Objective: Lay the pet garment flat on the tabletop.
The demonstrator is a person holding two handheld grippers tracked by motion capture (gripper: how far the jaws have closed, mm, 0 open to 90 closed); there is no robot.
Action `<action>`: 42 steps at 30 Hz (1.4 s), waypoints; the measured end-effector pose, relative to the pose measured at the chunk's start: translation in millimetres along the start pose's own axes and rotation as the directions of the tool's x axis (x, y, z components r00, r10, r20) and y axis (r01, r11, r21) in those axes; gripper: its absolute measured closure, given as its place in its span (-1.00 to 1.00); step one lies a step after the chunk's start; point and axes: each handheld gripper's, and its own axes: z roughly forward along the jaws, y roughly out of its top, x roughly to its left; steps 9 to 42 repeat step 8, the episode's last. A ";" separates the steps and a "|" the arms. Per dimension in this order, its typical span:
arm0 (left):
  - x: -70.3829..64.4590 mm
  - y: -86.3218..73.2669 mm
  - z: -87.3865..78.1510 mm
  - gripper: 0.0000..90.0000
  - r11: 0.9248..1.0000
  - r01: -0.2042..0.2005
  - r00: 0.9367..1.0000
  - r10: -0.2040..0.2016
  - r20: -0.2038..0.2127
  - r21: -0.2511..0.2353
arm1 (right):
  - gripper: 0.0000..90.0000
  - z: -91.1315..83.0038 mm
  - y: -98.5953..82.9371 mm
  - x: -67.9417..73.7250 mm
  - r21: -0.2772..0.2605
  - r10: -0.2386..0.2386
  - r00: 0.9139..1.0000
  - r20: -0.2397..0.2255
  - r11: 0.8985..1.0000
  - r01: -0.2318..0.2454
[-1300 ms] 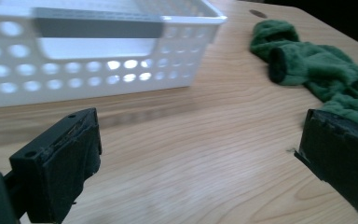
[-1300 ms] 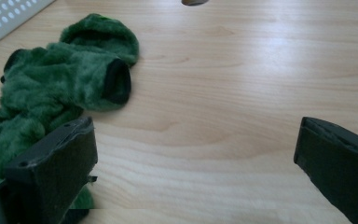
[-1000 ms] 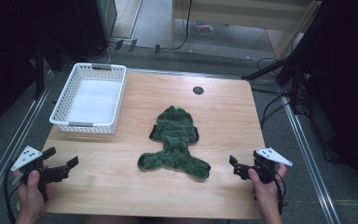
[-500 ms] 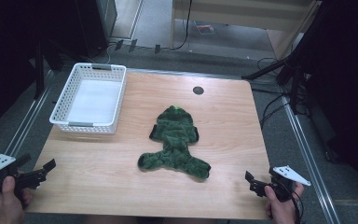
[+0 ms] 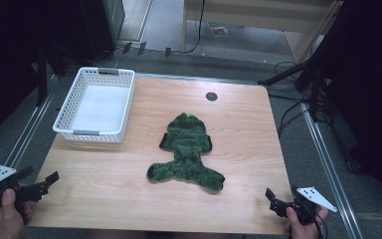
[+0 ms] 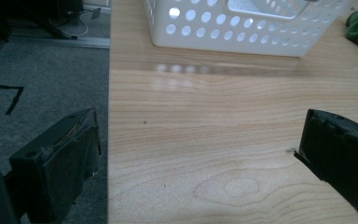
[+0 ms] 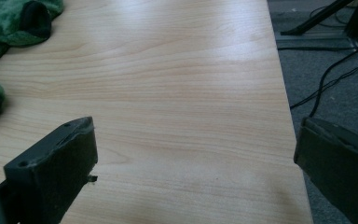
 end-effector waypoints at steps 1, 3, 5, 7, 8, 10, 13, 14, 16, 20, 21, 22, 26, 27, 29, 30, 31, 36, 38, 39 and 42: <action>-0.4 0.0 0.7 -1.00 1.000 -0.004 1.000 0.004 -0.001 0.003 | -1.00 0.4 -0.1 0.3 0.009 -0.008 1.000 -0.001 1.000 0.008; -2.2 -0.2 2.0 -1.00 1.000 -0.016 1.000 0.016 -0.007 0.013 | -1.00 1.1 0.2 0.3 0.014 -0.003 1.000 -0.005 1.000 0.003; -3.6 -0.4 2.7 -1.00 0.999 -0.026 1.000 0.027 -0.013 0.020 | -1.00 0.8 0.1 -0.2 0.015 -0.003 1.000 -0.008 1.000 0.003; -4.2 -0.3 3.2 -1.00 0.999 -0.031 0.999 0.031 -0.015 0.026 | -1.00 1.1 0.2 -0.2 0.016 -0.005 1.000 -0.011 1.000 0.005; -4.0 -0.2 3.3 -1.00 0.999 -0.028 0.999 0.029 -0.014 0.028 | -1.00 1.6 0.3 -0.2 0.020 -0.009 1.000 -0.011 1.000 0.009; -4.0 -0.2 3.3 -1.00 0.999 -0.028 0.999 0.029 -0.014 0.028 | -1.00 1.6 0.3 -0.2 0.020 -0.009 1.000 -0.011 1.000 0.009; -4.0 -0.2 3.3 -1.00 0.999 -0.028 0.999 0.029 -0.014 0.028 | -1.00 1.6 0.3 -0.2 0.020 -0.009 1.000 -0.011 1.000 0.009; -4.0 -0.2 3.3 -1.00 0.999 -0.028 0.999 0.029 -0.014 0.028 | -1.00 1.6 0.3 -0.2 0.020 -0.009 1.000 -0.011 1.000 0.009; -4.0 -0.2 3.3 -1.00 0.999 -0.028 0.999 0.029 -0.014 0.028 | -1.00 1.6 0.3 -0.2 0.020 -0.009 1.000 -0.011 1.000 0.009; -4.0 -0.2 3.3 -1.00 0.999 -0.028 0.999 0.029 -0.014 0.028 | -1.00 1.6 0.3 -0.2 0.020 -0.009 1.000 -0.011 1.000 0.009; -4.0 -0.2 3.3 -1.00 0.999 -0.028 0.999 0.029 -0.014 0.028 | -1.00 1.6 0.3 -0.2 0.020 -0.009 1.000 -0.011 1.000 0.009; -4.0 -0.2 3.3 -1.00 0.999 -0.028 0.999 0.029 -0.014 0.028 | -1.00 1.6 0.3 -0.2 0.020 -0.009 1.000 -0.011 1.000 0.009; -4.0 -0.2 3.3 -1.00 0.999 -0.028 0.999 0.029 -0.014 0.028 | -1.00 1.6 0.3 -0.2 0.020 -0.009 1.000 -0.011 1.000 0.009; -4.0 -0.2 3.3 -1.00 0.999 -0.028 0.999 0.029 -0.014 0.028 | -1.00 1.6 0.3 -0.2 0.020 -0.009 1.000 -0.011 1.000 0.009; -4.0 -0.2 3.3 -1.00 0.999 -0.028 0.999 0.029 -0.014 0.028 | -1.00 1.6 0.3 -0.2 0.020 -0.009 1.000 -0.011 1.000 0.009; -4.0 -0.2 3.3 -1.00 0.999 -0.028 0.999 0.029 -0.014 0.028 | -1.00 1.6 0.3 -0.2 0.020 -0.009 1.000 -0.011 1.000 0.009; -4.0 -0.2 3.3 -1.00 0.999 -0.028 0.999 0.029 -0.014 0.028 | -1.00 1.6 0.3 -0.2 0.020 -0.009 1.000 -0.011 1.000 0.009; -4.0 -0.2 3.3 -1.00 0.999 -0.028 0.999 0.029 -0.014 0.028 | -1.00 1.6 0.3 -0.2 0.020 -0.009 1.000 -0.011 1.000 0.009; -4.0 -0.2 3.3 -1.00 0.999 -0.028 0.999 0.029 -0.014 0.028 | -1.00 1.6 0.3 -0.2 0.020 -0.009 1.000 -0.011 1.000 0.009; -4.0 -0.2 3.3 -1.00 0.999 -0.028 0.999 0.029 -0.014 0.028 | -1.00 1.6 0.3 -0.2 0.020 -0.009 1.000 -0.011 1.000 0.009; -4.0 -0.2 3.3 -1.00 0.999 -0.028 0.999 0.029 -0.014 0.028 | -1.00 1.6 0.3 -0.2 0.020 -0.009 1.000 -0.011 1.000 0.009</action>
